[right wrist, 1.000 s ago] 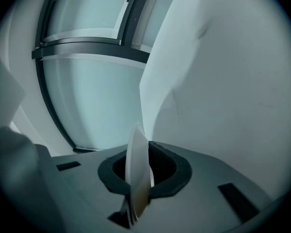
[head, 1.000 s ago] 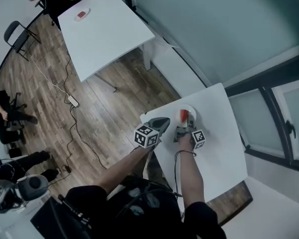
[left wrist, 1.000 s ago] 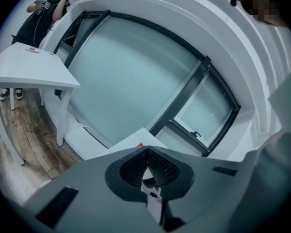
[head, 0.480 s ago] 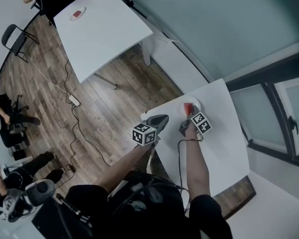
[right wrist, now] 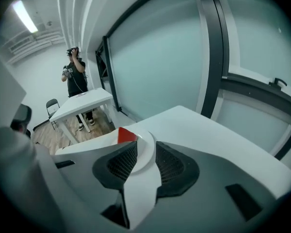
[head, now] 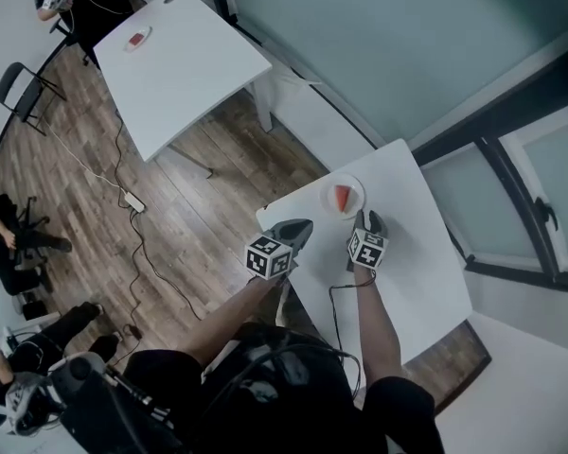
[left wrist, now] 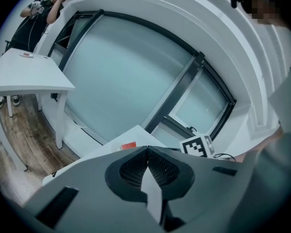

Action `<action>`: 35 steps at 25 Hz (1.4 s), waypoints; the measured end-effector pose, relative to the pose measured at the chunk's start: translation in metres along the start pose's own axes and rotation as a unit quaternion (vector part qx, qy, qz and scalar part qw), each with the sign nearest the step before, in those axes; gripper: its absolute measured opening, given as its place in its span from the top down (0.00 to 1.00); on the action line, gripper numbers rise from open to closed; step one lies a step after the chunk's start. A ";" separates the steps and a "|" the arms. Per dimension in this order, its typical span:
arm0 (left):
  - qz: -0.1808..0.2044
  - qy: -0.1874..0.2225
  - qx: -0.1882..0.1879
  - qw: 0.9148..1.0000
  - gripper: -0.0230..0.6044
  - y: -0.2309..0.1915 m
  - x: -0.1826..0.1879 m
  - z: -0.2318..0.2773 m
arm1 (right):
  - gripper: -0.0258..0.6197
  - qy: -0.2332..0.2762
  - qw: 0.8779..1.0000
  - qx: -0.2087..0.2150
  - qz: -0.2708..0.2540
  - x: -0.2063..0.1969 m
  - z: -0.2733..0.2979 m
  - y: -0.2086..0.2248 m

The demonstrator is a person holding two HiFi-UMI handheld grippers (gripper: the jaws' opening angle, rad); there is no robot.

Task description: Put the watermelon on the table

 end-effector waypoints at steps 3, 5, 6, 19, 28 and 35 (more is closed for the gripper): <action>0.039 -0.004 -0.001 0.999 0.96 0.025 -0.006 -0.015 | 0.85 0.045 0.998 0.011 -0.032 0.008 -0.058 -0.007; 0.064 -0.004 -0.003 0.998 0.96 0.045 -0.012 -0.030 | 0.89 0.074 0.995 0.020 -0.063 0.009 -0.102 -0.014; 0.077 -0.004 -0.002 0.997 0.96 0.056 -0.017 -0.039 | 0.91 0.087 0.993 0.026 -0.077 0.008 -0.124 -0.017; 0.109 0.038 -0.045 0.992 0.96 0.179 -0.096 -0.144 | 0.94 0.106 0.980 0.145 -0.082 -0.072 -0.319 -0.070; 0.234 0.033 -0.039 0.971 0.96 0.195 -0.079 -0.166 | 0.94 0.160 0.975 0.134 -0.074 -0.044 -0.359 -0.084; 0.242 0.019 -0.045 0.969 0.96 0.197 -0.086 -0.188 | 0.94 0.158 0.975 0.141 -0.066 -0.041 -0.368 -0.106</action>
Point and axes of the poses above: the fingertips, and each gripper's own axes: z forward along the fingers, y to its right, x out of its top, the point moved 5 cm from there along -z, backward along the fingers, and after that the axes turned 5 degrees about y, right-handed, at the moved point
